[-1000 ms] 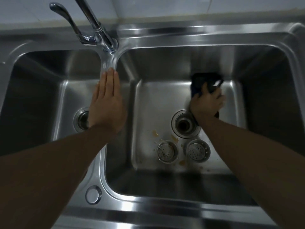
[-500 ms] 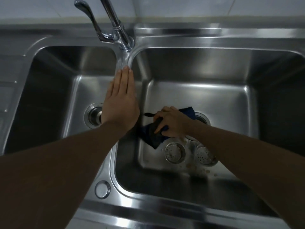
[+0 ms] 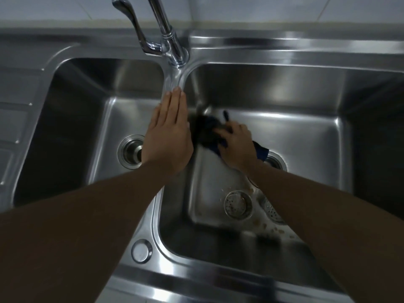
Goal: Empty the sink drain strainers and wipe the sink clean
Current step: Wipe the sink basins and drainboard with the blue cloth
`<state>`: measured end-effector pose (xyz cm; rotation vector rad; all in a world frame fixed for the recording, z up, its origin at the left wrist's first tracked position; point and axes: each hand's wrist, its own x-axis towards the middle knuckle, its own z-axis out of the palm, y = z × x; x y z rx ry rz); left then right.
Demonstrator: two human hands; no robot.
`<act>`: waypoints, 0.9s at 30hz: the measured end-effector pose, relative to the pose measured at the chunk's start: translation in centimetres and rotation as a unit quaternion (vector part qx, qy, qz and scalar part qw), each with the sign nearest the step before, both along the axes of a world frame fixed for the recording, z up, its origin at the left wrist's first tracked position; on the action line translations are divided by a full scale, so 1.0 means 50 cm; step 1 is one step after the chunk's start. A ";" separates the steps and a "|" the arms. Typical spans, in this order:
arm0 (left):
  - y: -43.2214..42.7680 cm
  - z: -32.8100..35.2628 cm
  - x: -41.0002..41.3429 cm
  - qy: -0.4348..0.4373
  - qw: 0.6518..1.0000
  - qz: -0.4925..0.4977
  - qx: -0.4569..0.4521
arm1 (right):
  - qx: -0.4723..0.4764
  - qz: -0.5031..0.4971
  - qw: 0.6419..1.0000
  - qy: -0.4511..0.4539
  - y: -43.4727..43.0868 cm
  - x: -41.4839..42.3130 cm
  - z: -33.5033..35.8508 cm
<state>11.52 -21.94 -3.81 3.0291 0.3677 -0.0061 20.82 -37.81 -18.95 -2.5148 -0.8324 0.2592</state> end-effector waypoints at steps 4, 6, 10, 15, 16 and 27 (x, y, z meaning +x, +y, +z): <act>0.004 0.003 -0.002 0.002 1.000 -0.003 -0.023 | 0.069 -0.292 0.946 0.122 0.092 -0.002 0.036; 0.005 0.005 -0.001 0.000 0.999 0.001 -0.037 | 0.131 -0.305 0.921 0.202 0.137 -0.011 0.058; 0.004 0.007 -0.001 -0.007 0.999 0.004 -0.052 | 0.332 -0.325 0.798 0.385 0.183 -0.012 0.113; 0.007 0.007 0.000 -0.010 0.998 0.007 -0.061 | 0.346 -0.149 0.896 0.234 0.143 -0.017 0.123; 0.006 0.008 -0.001 -0.008 0.998 0.007 -0.063 | 0.294 -0.104 0.931 0.190 0.130 -0.014 0.110; 0.003 0.004 0.000 -0.016 0.999 -0.003 -0.044 | -0.171 0.024 0.978 -0.115 0.000 0.082 0.052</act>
